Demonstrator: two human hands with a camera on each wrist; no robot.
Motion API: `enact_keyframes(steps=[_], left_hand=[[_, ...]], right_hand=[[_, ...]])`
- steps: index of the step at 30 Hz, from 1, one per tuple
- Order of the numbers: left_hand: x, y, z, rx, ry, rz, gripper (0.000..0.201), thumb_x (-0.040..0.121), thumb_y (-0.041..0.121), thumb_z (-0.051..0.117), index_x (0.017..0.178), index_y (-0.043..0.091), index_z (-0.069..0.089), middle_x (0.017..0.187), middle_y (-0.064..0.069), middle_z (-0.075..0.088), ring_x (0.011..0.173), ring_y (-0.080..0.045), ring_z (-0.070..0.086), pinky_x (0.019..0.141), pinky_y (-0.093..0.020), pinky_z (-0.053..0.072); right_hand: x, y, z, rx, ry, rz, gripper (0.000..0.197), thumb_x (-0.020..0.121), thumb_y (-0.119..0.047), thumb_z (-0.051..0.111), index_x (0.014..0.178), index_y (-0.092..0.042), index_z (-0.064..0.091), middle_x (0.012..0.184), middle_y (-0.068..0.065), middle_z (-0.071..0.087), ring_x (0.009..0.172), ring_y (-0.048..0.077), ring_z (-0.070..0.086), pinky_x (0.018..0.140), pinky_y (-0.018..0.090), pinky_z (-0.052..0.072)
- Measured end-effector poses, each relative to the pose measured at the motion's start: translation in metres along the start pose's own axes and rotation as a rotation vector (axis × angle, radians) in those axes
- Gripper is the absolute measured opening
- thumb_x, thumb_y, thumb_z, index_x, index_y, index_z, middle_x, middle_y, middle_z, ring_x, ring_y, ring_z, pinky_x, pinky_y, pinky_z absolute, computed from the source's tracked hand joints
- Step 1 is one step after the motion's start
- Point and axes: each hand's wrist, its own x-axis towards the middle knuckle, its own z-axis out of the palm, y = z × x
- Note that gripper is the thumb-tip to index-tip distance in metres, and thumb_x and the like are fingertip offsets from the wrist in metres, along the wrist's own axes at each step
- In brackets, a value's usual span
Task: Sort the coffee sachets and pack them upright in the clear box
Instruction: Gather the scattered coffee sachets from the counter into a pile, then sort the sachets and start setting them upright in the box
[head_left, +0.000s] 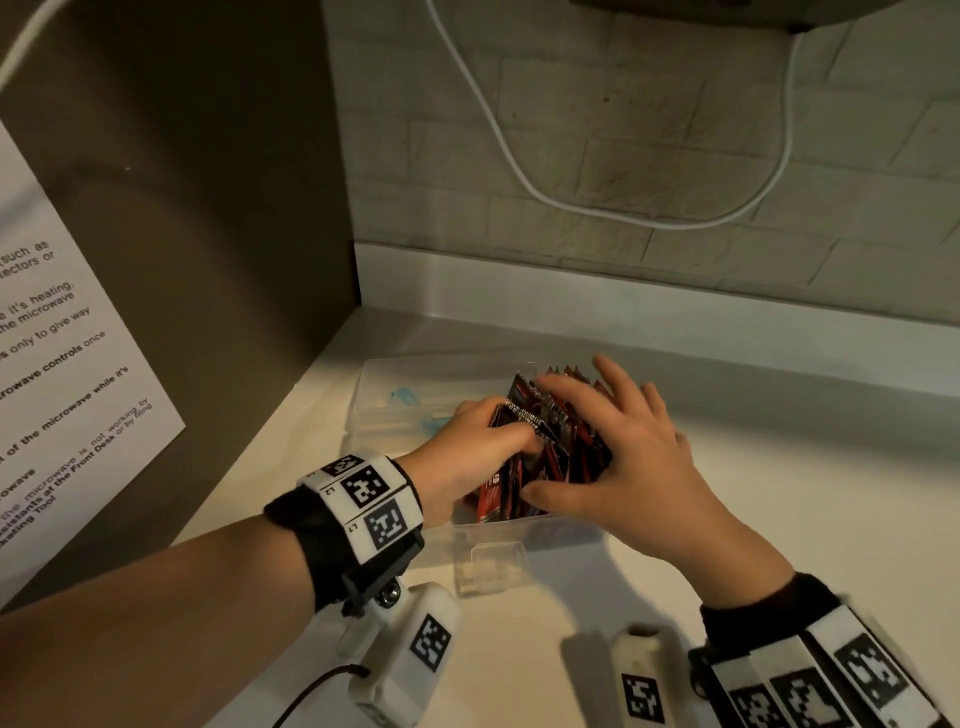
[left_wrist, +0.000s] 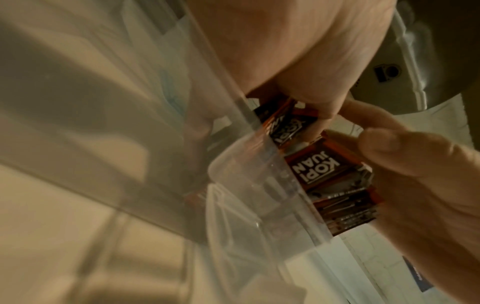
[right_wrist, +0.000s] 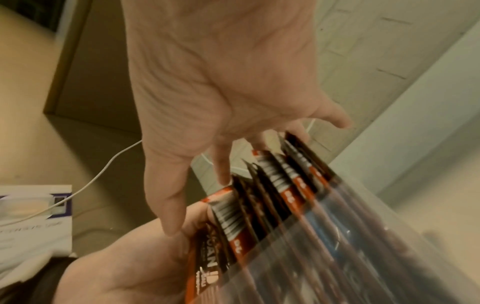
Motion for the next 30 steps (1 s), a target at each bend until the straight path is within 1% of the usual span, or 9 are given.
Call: enact_keyframes(steps=[2,4,8,11,14,17,20,23,30], left_hand=[[0.002,-0.001,-0.002,-0.031,-0.011,-0.020,0.021,0.086,0.010,0.053,0.101,0.022,0.059,0.107,-0.012,0.065,0.086,-0.022,0.066,0.056,-0.027,0.052],[0.003,-0.002,-0.004,-0.059,-0.029,-0.049,0.019,0.087,0.009,0.050,0.099,0.022,0.058,0.094,-0.009,0.065,0.077,-0.020,0.063,0.053,-0.025,0.048],[0.003,-0.003,-0.011,-0.109,-0.011,-0.097,0.016,0.086,0.009,0.050,0.089,0.022,0.059,0.087,-0.007,0.063,0.080,-0.023,0.060,0.070,-0.033,0.049],[0.003,-0.002,-0.016,-0.174,0.019,-0.134,0.018,0.083,0.007,0.050,0.081,0.022,0.060,0.097,-0.006,0.067,0.092,-0.028,0.060,0.093,-0.046,0.048],[0.000,0.001,-0.018,-0.211,0.035,-0.141,0.020,0.084,0.009,0.049,0.100,0.015,0.060,0.107,-0.008,0.067,0.096,-0.028,0.060,0.102,-0.054,0.043],[0.000,0.001,-0.020,-0.225,0.024,-0.162,0.031,0.084,0.013,0.050,0.113,0.010,0.058,0.107,-0.012,0.067,0.098,-0.031,0.061,0.099,-0.050,0.045],[0.001,0.001,-0.020,-0.237,0.027,-0.173,0.014,0.085,0.013,0.049,0.096,0.017,0.057,0.089,-0.009,0.065,0.088,-0.027,0.060,0.087,-0.041,0.046],[0.000,0.003,-0.022,-0.238,0.034,-0.190,0.014,0.085,0.014,0.049,0.096,0.016,0.057,0.085,-0.007,0.064,0.084,-0.026,0.059,0.082,-0.039,0.047],[-0.002,0.010,-0.026,-0.201,0.037,-0.234,0.029,0.086,0.019,0.050,0.113,0.011,0.059,0.095,-0.010,0.063,0.085,-0.024,0.059,0.073,-0.035,0.047]], right_hand=[[0.002,-0.008,-0.002,-0.202,-0.072,-0.013,0.081,0.066,-0.060,0.068,0.132,-0.065,0.022,0.156,-0.021,-0.009,0.144,0.030,-0.019,0.110,0.068,0.001],[0.007,-0.014,-0.001,-0.319,-0.095,-0.015,0.075,0.073,-0.059,0.063,0.135,-0.062,0.022,0.156,-0.020,-0.012,0.142,0.032,-0.025,0.106,0.071,-0.006],[0.016,-0.014,0.005,-0.417,-0.103,0.047,0.064,0.080,-0.054,0.056,0.138,-0.052,0.029,0.157,-0.015,-0.008,0.143,0.034,-0.023,0.104,0.073,-0.006],[0.018,-0.013,0.008,-0.428,-0.117,0.091,0.062,0.082,-0.053,0.054,0.139,-0.048,0.031,0.158,-0.013,-0.006,0.143,0.034,-0.021,0.106,0.072,-0.005],[0.018,-0.014,0.009,-0.414,-0.121,0.114,0.061,0.083,-0.054,0.053,0.139,-0.049,0.031,0.158,-0.012,-0.004,0.144,0.034,-0.019,0.107,0.071,-0.006],[0.018,-0.016,0.009,-0.400,-0.106,0.117,0.061,0.083,-0.056,0.052,0.139,-0.050,0.030,0.158,-0.011,-0.002,0.145,0.034,-0.016,0.107,0.071,-0.005],[0.019,-0.018,0.009,-0.393,-0.100,0.117,0.064,0.084,-0.054,0.052,0.140,-0.051,0.024,0.159,-0.010,-0.001,0.145,0.035,-0.015,0.108,0.070,-0.005],[0.019,-0.019,0.008,-0.406,-0.107,0.117,0.064,0.083,-0.055,0.053,0.141,-0.051,0.024,0.159,-0.009,-0.002,0.145,0.035,-0.015,0.108,0.070,-0.004],[0.022,-0.022,0.007,-0.409,-0.107,0.115,0.059,0.085,-0.056,0.051,0.139,-0.049,0.030,0.159,-0.007,0.001,0.145,0.037,-0.013,0.108,0.070,-0.003]])
